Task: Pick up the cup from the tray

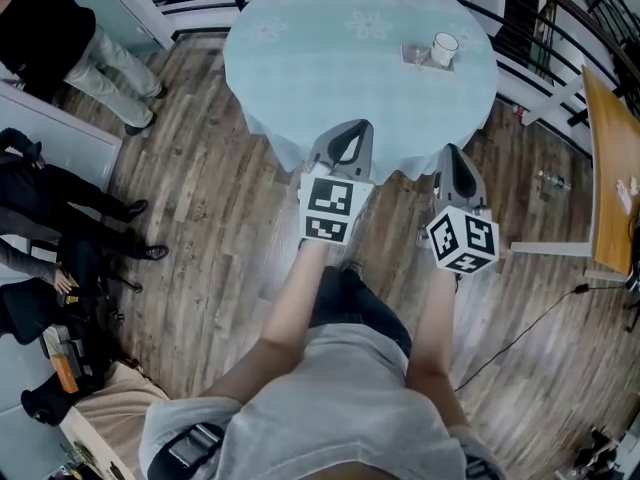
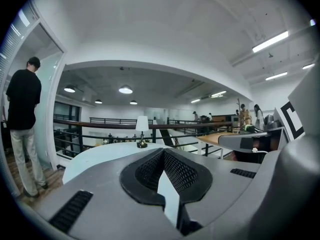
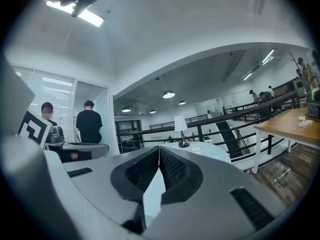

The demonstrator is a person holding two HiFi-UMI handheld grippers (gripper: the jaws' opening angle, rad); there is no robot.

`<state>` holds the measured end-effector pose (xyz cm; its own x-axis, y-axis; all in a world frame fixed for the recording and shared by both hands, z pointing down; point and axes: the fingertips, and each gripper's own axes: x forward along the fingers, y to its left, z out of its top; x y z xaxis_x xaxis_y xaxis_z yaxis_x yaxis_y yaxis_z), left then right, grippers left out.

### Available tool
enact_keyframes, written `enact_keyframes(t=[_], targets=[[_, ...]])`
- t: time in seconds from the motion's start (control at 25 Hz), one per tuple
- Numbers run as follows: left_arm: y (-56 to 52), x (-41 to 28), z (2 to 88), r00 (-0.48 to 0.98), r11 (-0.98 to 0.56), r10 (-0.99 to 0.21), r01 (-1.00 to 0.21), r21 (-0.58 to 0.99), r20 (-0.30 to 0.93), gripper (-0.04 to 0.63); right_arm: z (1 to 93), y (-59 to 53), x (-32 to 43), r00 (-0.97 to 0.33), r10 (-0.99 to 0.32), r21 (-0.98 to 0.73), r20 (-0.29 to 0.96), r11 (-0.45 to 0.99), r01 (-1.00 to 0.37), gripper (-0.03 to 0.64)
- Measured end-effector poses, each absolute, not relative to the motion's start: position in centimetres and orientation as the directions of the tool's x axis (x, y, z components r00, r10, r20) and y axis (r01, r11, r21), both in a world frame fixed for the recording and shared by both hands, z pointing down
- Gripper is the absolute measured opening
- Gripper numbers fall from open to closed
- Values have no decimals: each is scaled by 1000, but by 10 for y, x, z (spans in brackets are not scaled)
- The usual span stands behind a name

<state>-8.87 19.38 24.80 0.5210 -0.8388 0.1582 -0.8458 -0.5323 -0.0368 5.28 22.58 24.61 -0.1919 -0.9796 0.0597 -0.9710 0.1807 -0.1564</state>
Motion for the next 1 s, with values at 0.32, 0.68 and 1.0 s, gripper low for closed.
enact_keyframes(t=[0.32,0.68,1.0], targets=[[147,-80,262,516,-531,-835,-847,-33,193,6,264,178,62,-201,-975,-180,89,183,-967,8],[62,-49,282,555,-569,-806,-822,-9,206,6,280,102,91,-151,-982,-168,116,130,-977,8],[-31,-24,283,584,-595,-783,-804,18,215,6,286,15,116,-110,-982,-170,155,83,-982,8]])
